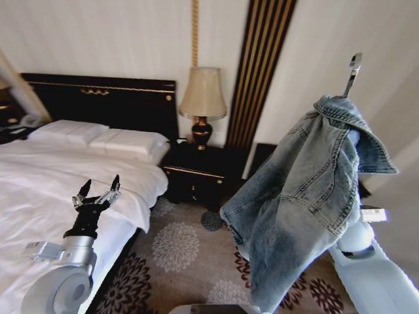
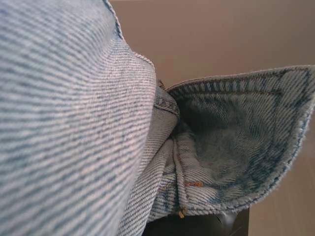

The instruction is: Pick up the clothes from the bed and hang them on the clothes hanger.

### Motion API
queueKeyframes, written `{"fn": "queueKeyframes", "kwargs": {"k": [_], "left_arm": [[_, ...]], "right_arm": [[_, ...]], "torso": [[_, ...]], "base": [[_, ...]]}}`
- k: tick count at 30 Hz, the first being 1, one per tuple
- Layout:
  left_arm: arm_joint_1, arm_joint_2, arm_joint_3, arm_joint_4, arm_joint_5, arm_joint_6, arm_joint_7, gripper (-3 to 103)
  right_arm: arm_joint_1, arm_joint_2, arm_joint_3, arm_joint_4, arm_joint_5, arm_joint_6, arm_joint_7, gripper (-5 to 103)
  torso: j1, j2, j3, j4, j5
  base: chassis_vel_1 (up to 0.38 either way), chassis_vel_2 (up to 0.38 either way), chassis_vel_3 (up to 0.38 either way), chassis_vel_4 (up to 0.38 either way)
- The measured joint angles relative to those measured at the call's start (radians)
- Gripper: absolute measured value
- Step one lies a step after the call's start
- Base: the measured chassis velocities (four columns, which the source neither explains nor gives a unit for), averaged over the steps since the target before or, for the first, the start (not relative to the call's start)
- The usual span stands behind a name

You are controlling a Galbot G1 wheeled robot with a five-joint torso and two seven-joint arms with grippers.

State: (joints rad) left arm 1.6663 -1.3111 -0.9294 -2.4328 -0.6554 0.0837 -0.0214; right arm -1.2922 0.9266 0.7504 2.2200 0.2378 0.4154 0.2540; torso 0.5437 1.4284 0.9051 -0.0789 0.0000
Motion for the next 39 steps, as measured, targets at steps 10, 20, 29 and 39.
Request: {"fn": "queueKeyframes", "kwargs": {"k": [10,20,29,39], "left_arm": [[0.001,-0.008,0.001,-0.003,0.002,-0.003,0.002,100],[-0.002,-0.013,0.003,-0.001,0.005,-0.005,0.004,100],[-0.008,-0.007,0.004,0.006,0.004,-0.006,0.005,100],[-0.015,0.006,0.002,0.015,-0.005,-0.008,0.006,100]], "right_arm": [[-0.007,-0.002,0.014,0.007,0.001,0.000,-0.001,17],[-0.013,-0.002,0.020,0.010,0.001,-0.001,-0.002,17],[-0.011,-0.002,0.024,0.008,0.001,-0.003,-0.002,17],[-0.010,0.001,0.025,0.006,-0.003,-0.010,-0.002,17]], "torso": [[0.000,0.000,0.000,0.0001,-0.0001],[0.000,0.000,0.000,0.0000,0.0000],[0.000,0.000,0.000,0.0001,-0.0001],[0.000,0.000,0.000,0.0001,0.0000]], "base": [[-0.120,-0.117,-0.135,-0.128],[-0.127,-0.126,-0.126,-0.123],[-0.122,-0.122,-0.125,-0.123],[-0.121,-0.126,-0.126,-0.127]]}}
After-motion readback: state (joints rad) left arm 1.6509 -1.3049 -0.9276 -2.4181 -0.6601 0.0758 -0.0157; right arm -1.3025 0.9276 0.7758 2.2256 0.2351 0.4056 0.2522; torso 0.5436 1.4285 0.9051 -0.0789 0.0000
